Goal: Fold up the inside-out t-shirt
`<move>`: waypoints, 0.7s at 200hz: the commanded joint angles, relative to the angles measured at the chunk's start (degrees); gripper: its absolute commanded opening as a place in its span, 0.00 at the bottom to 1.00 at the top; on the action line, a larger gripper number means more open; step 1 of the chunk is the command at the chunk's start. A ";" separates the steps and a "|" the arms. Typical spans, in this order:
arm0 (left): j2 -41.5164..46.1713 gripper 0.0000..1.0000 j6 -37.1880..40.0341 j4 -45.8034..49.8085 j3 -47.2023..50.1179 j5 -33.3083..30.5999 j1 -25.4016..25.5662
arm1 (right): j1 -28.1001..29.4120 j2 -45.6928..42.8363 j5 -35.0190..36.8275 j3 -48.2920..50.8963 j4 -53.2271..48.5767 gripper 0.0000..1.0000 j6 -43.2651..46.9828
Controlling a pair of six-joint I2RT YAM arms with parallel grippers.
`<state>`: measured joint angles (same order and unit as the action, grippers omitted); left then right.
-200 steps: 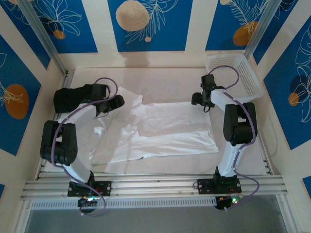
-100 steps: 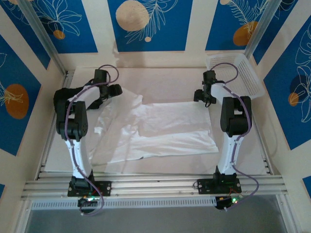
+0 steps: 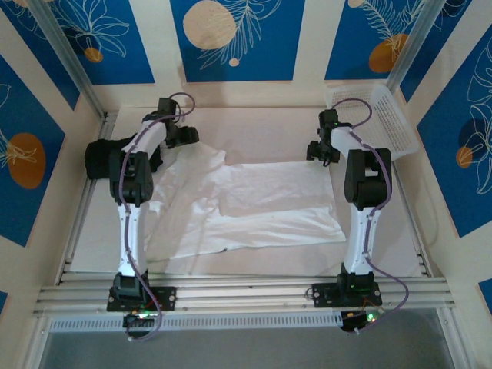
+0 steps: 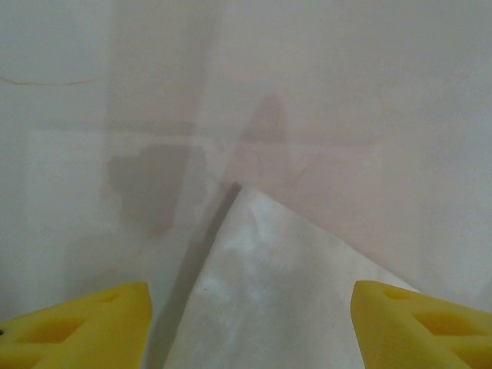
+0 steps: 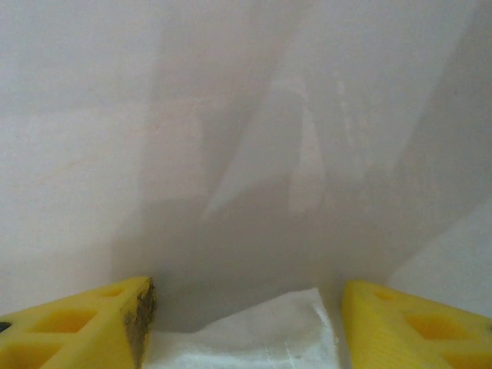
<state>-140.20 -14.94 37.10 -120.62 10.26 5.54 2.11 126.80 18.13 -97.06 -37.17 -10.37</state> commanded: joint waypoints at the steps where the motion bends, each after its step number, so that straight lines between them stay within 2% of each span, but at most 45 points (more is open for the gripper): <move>1: -3.78 0.68 1.83 6.13 -5.33 2.22 0.33 | -0.18 2.52 -1.12 -2.05 -3.46 0.60 0.87; 20: -6.44 0.66 2.08 8.07 -9.20 2.66 0.50 | -0.18 3.09 -1.22 -2.73 -4.05 0.51 0.94; 44: -8.32 0.57 2.24 8.86 -11.28 4.01 0.96 | -0.26 3.10 -1.17 -2.58 -3.96 0.41 0.97; 72: -8.80 0.40 2.05 7.55 -11.66 5.58 1.20 | -0.35 3.01 -1.16 -2.62 -3.97 0.30 1.05; 107: -8.23 0.08 2.51 7.85 -13.61 5.17 1.00 | -0.24 1.01 -0.42 -2.05 -2.90 0.15 1.44; 130: -5.07 0.00 3.10 8.24 -13.45 4.21 0.62 | 0.32 -2.54 0.56 0.06 -0.30 0.08 2.84; 140: -2.66 0.00 3.24 8.19 -12.26 3.94 0.34 | 0.60 -4.65 1.22 1.62 1.49 0.05 3.69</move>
<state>-147.48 -12.86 43.13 -132.33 13.74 6.17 2.44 127.31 17.63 -98.21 -37.58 -8.71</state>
